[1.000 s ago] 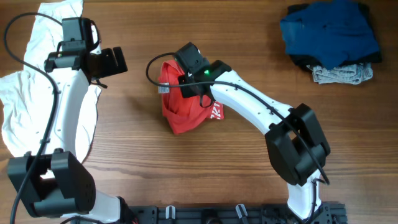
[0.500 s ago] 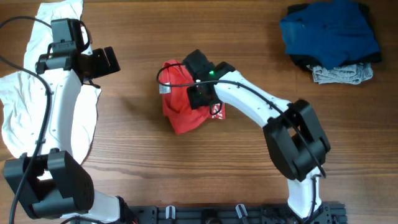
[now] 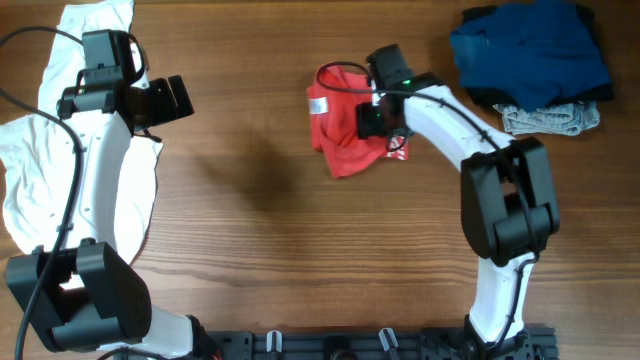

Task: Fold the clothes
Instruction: 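Lift the red bundle and carry it right toward the clothes stack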

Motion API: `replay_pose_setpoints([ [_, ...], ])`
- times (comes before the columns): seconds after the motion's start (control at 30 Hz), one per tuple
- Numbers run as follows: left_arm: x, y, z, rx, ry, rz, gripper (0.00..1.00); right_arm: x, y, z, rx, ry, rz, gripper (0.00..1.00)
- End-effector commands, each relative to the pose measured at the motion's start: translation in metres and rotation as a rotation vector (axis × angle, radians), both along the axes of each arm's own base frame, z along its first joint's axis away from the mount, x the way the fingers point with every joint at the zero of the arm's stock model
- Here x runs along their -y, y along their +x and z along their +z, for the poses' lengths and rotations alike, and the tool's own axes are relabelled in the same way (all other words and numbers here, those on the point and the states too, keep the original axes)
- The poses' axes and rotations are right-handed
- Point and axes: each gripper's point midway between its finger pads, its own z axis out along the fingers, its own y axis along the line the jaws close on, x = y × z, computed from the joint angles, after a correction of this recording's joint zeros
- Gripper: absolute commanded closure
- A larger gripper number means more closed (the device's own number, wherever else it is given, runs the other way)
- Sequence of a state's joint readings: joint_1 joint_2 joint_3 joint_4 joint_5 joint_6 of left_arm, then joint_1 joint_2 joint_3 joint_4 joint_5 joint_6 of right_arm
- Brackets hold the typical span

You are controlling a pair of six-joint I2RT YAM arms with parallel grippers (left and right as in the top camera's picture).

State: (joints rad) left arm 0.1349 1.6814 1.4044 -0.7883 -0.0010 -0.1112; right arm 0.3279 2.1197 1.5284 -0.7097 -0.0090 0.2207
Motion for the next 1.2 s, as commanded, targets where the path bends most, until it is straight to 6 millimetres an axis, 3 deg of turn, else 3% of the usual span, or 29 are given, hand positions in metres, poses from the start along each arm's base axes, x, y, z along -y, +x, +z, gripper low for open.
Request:
replay_pose_setpoints([
  [0.0, 0.001, 0.002, 0.002, 0.008, -0.014, 0.006, 0.00, 0.001, 0.003, 0.003, -0.032, -0.005, 0.027, 0.29],
  [0.1, 0.000, 0.002, 0.003, 0.009, -0.014, 0.006, 0.00, -0.016, 0.008, 0.047, 0.001, 0.057, 0.052, 0.23],
  [0.27, -0.004, 0.001, 0.002, 0.013, -0.048, 0.080, 0.00, -0.065, 0.016, 0.115, 0.116, 0.138, 0.142, 0.02],
  [0.43, -0.033, -0.005, 0.002, 0.019, -0.089, 0.223, 0.00, -0.118, 0.017, 0.127, 0.254, 0.083, 0.176, 0.01],
  [0.5, -0.039, -0.007, 0.001, 0.015, -0.090, 0.238, 0.00, -0.121, 0.024, 0.128, 0.305, 0.043, 0.138, 0.00],
  [0.63, -0.043, -0.011, 0.000, 0.003, -0.091, 0.250, 0.00, -0.121, 0.037, 0.113, 0.348, -0.020, 0.077, 0.01],
  [0.9, -0.042, -0.012, 0.000, -0.001, -0.091, 0.250, 0.00, -0.119, 0.035, 0.038, 0.228, -0.095, 0.093, 0.01],
  [0.97, -0.042, -0.012, 0.000, -0.001, -0.091, 0.250, 0.00, -0.113, 0.033, 0.019, 0.199, -0.134, 0.071, 0.01],
  [1.17, -0.042, -0.011, 0.000, -0.001, -0.091, 0.250, 0.00, -0.084, 0.027, -0.004, 0.167, -0.273, -0.013, 0.02],
])
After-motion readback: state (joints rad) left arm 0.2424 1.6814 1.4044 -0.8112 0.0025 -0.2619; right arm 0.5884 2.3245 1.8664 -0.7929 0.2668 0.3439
